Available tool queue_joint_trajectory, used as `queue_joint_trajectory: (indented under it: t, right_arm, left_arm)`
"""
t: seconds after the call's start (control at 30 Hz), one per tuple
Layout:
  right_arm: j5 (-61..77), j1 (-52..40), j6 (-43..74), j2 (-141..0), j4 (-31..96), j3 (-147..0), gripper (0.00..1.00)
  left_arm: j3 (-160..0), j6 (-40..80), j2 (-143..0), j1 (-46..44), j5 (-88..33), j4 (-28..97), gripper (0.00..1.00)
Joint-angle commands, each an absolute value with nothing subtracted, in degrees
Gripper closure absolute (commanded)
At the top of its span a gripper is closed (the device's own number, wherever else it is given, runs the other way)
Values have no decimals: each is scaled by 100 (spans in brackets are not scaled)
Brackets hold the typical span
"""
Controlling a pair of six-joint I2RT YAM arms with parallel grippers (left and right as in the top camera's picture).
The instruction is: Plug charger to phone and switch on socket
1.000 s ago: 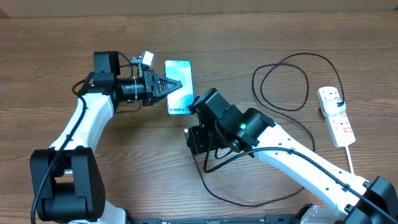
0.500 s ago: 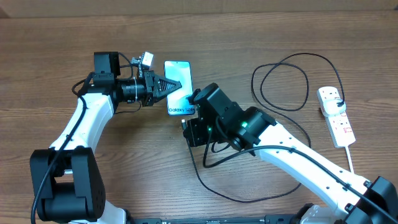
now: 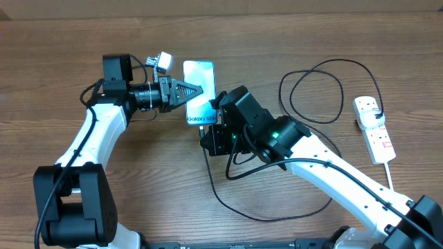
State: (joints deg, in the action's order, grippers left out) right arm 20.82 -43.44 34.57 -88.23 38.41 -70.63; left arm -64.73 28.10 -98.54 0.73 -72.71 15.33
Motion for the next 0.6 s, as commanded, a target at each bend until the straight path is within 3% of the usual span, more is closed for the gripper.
queue_joint_trajectory:
  t: [0.0, 0.57]
  right_arm:
    - [2152, -4338, 3581, -8659, 3750, -7017, 96]
    - [1800, -4217, 3769, -8652, 3889, -7017, 96]
  left_arm:
    - [-6501, 3103, -9813, 40, -7638, 1280, 96]
    - [-6501, 3546, -9813, 180, -7819, 840, 96]
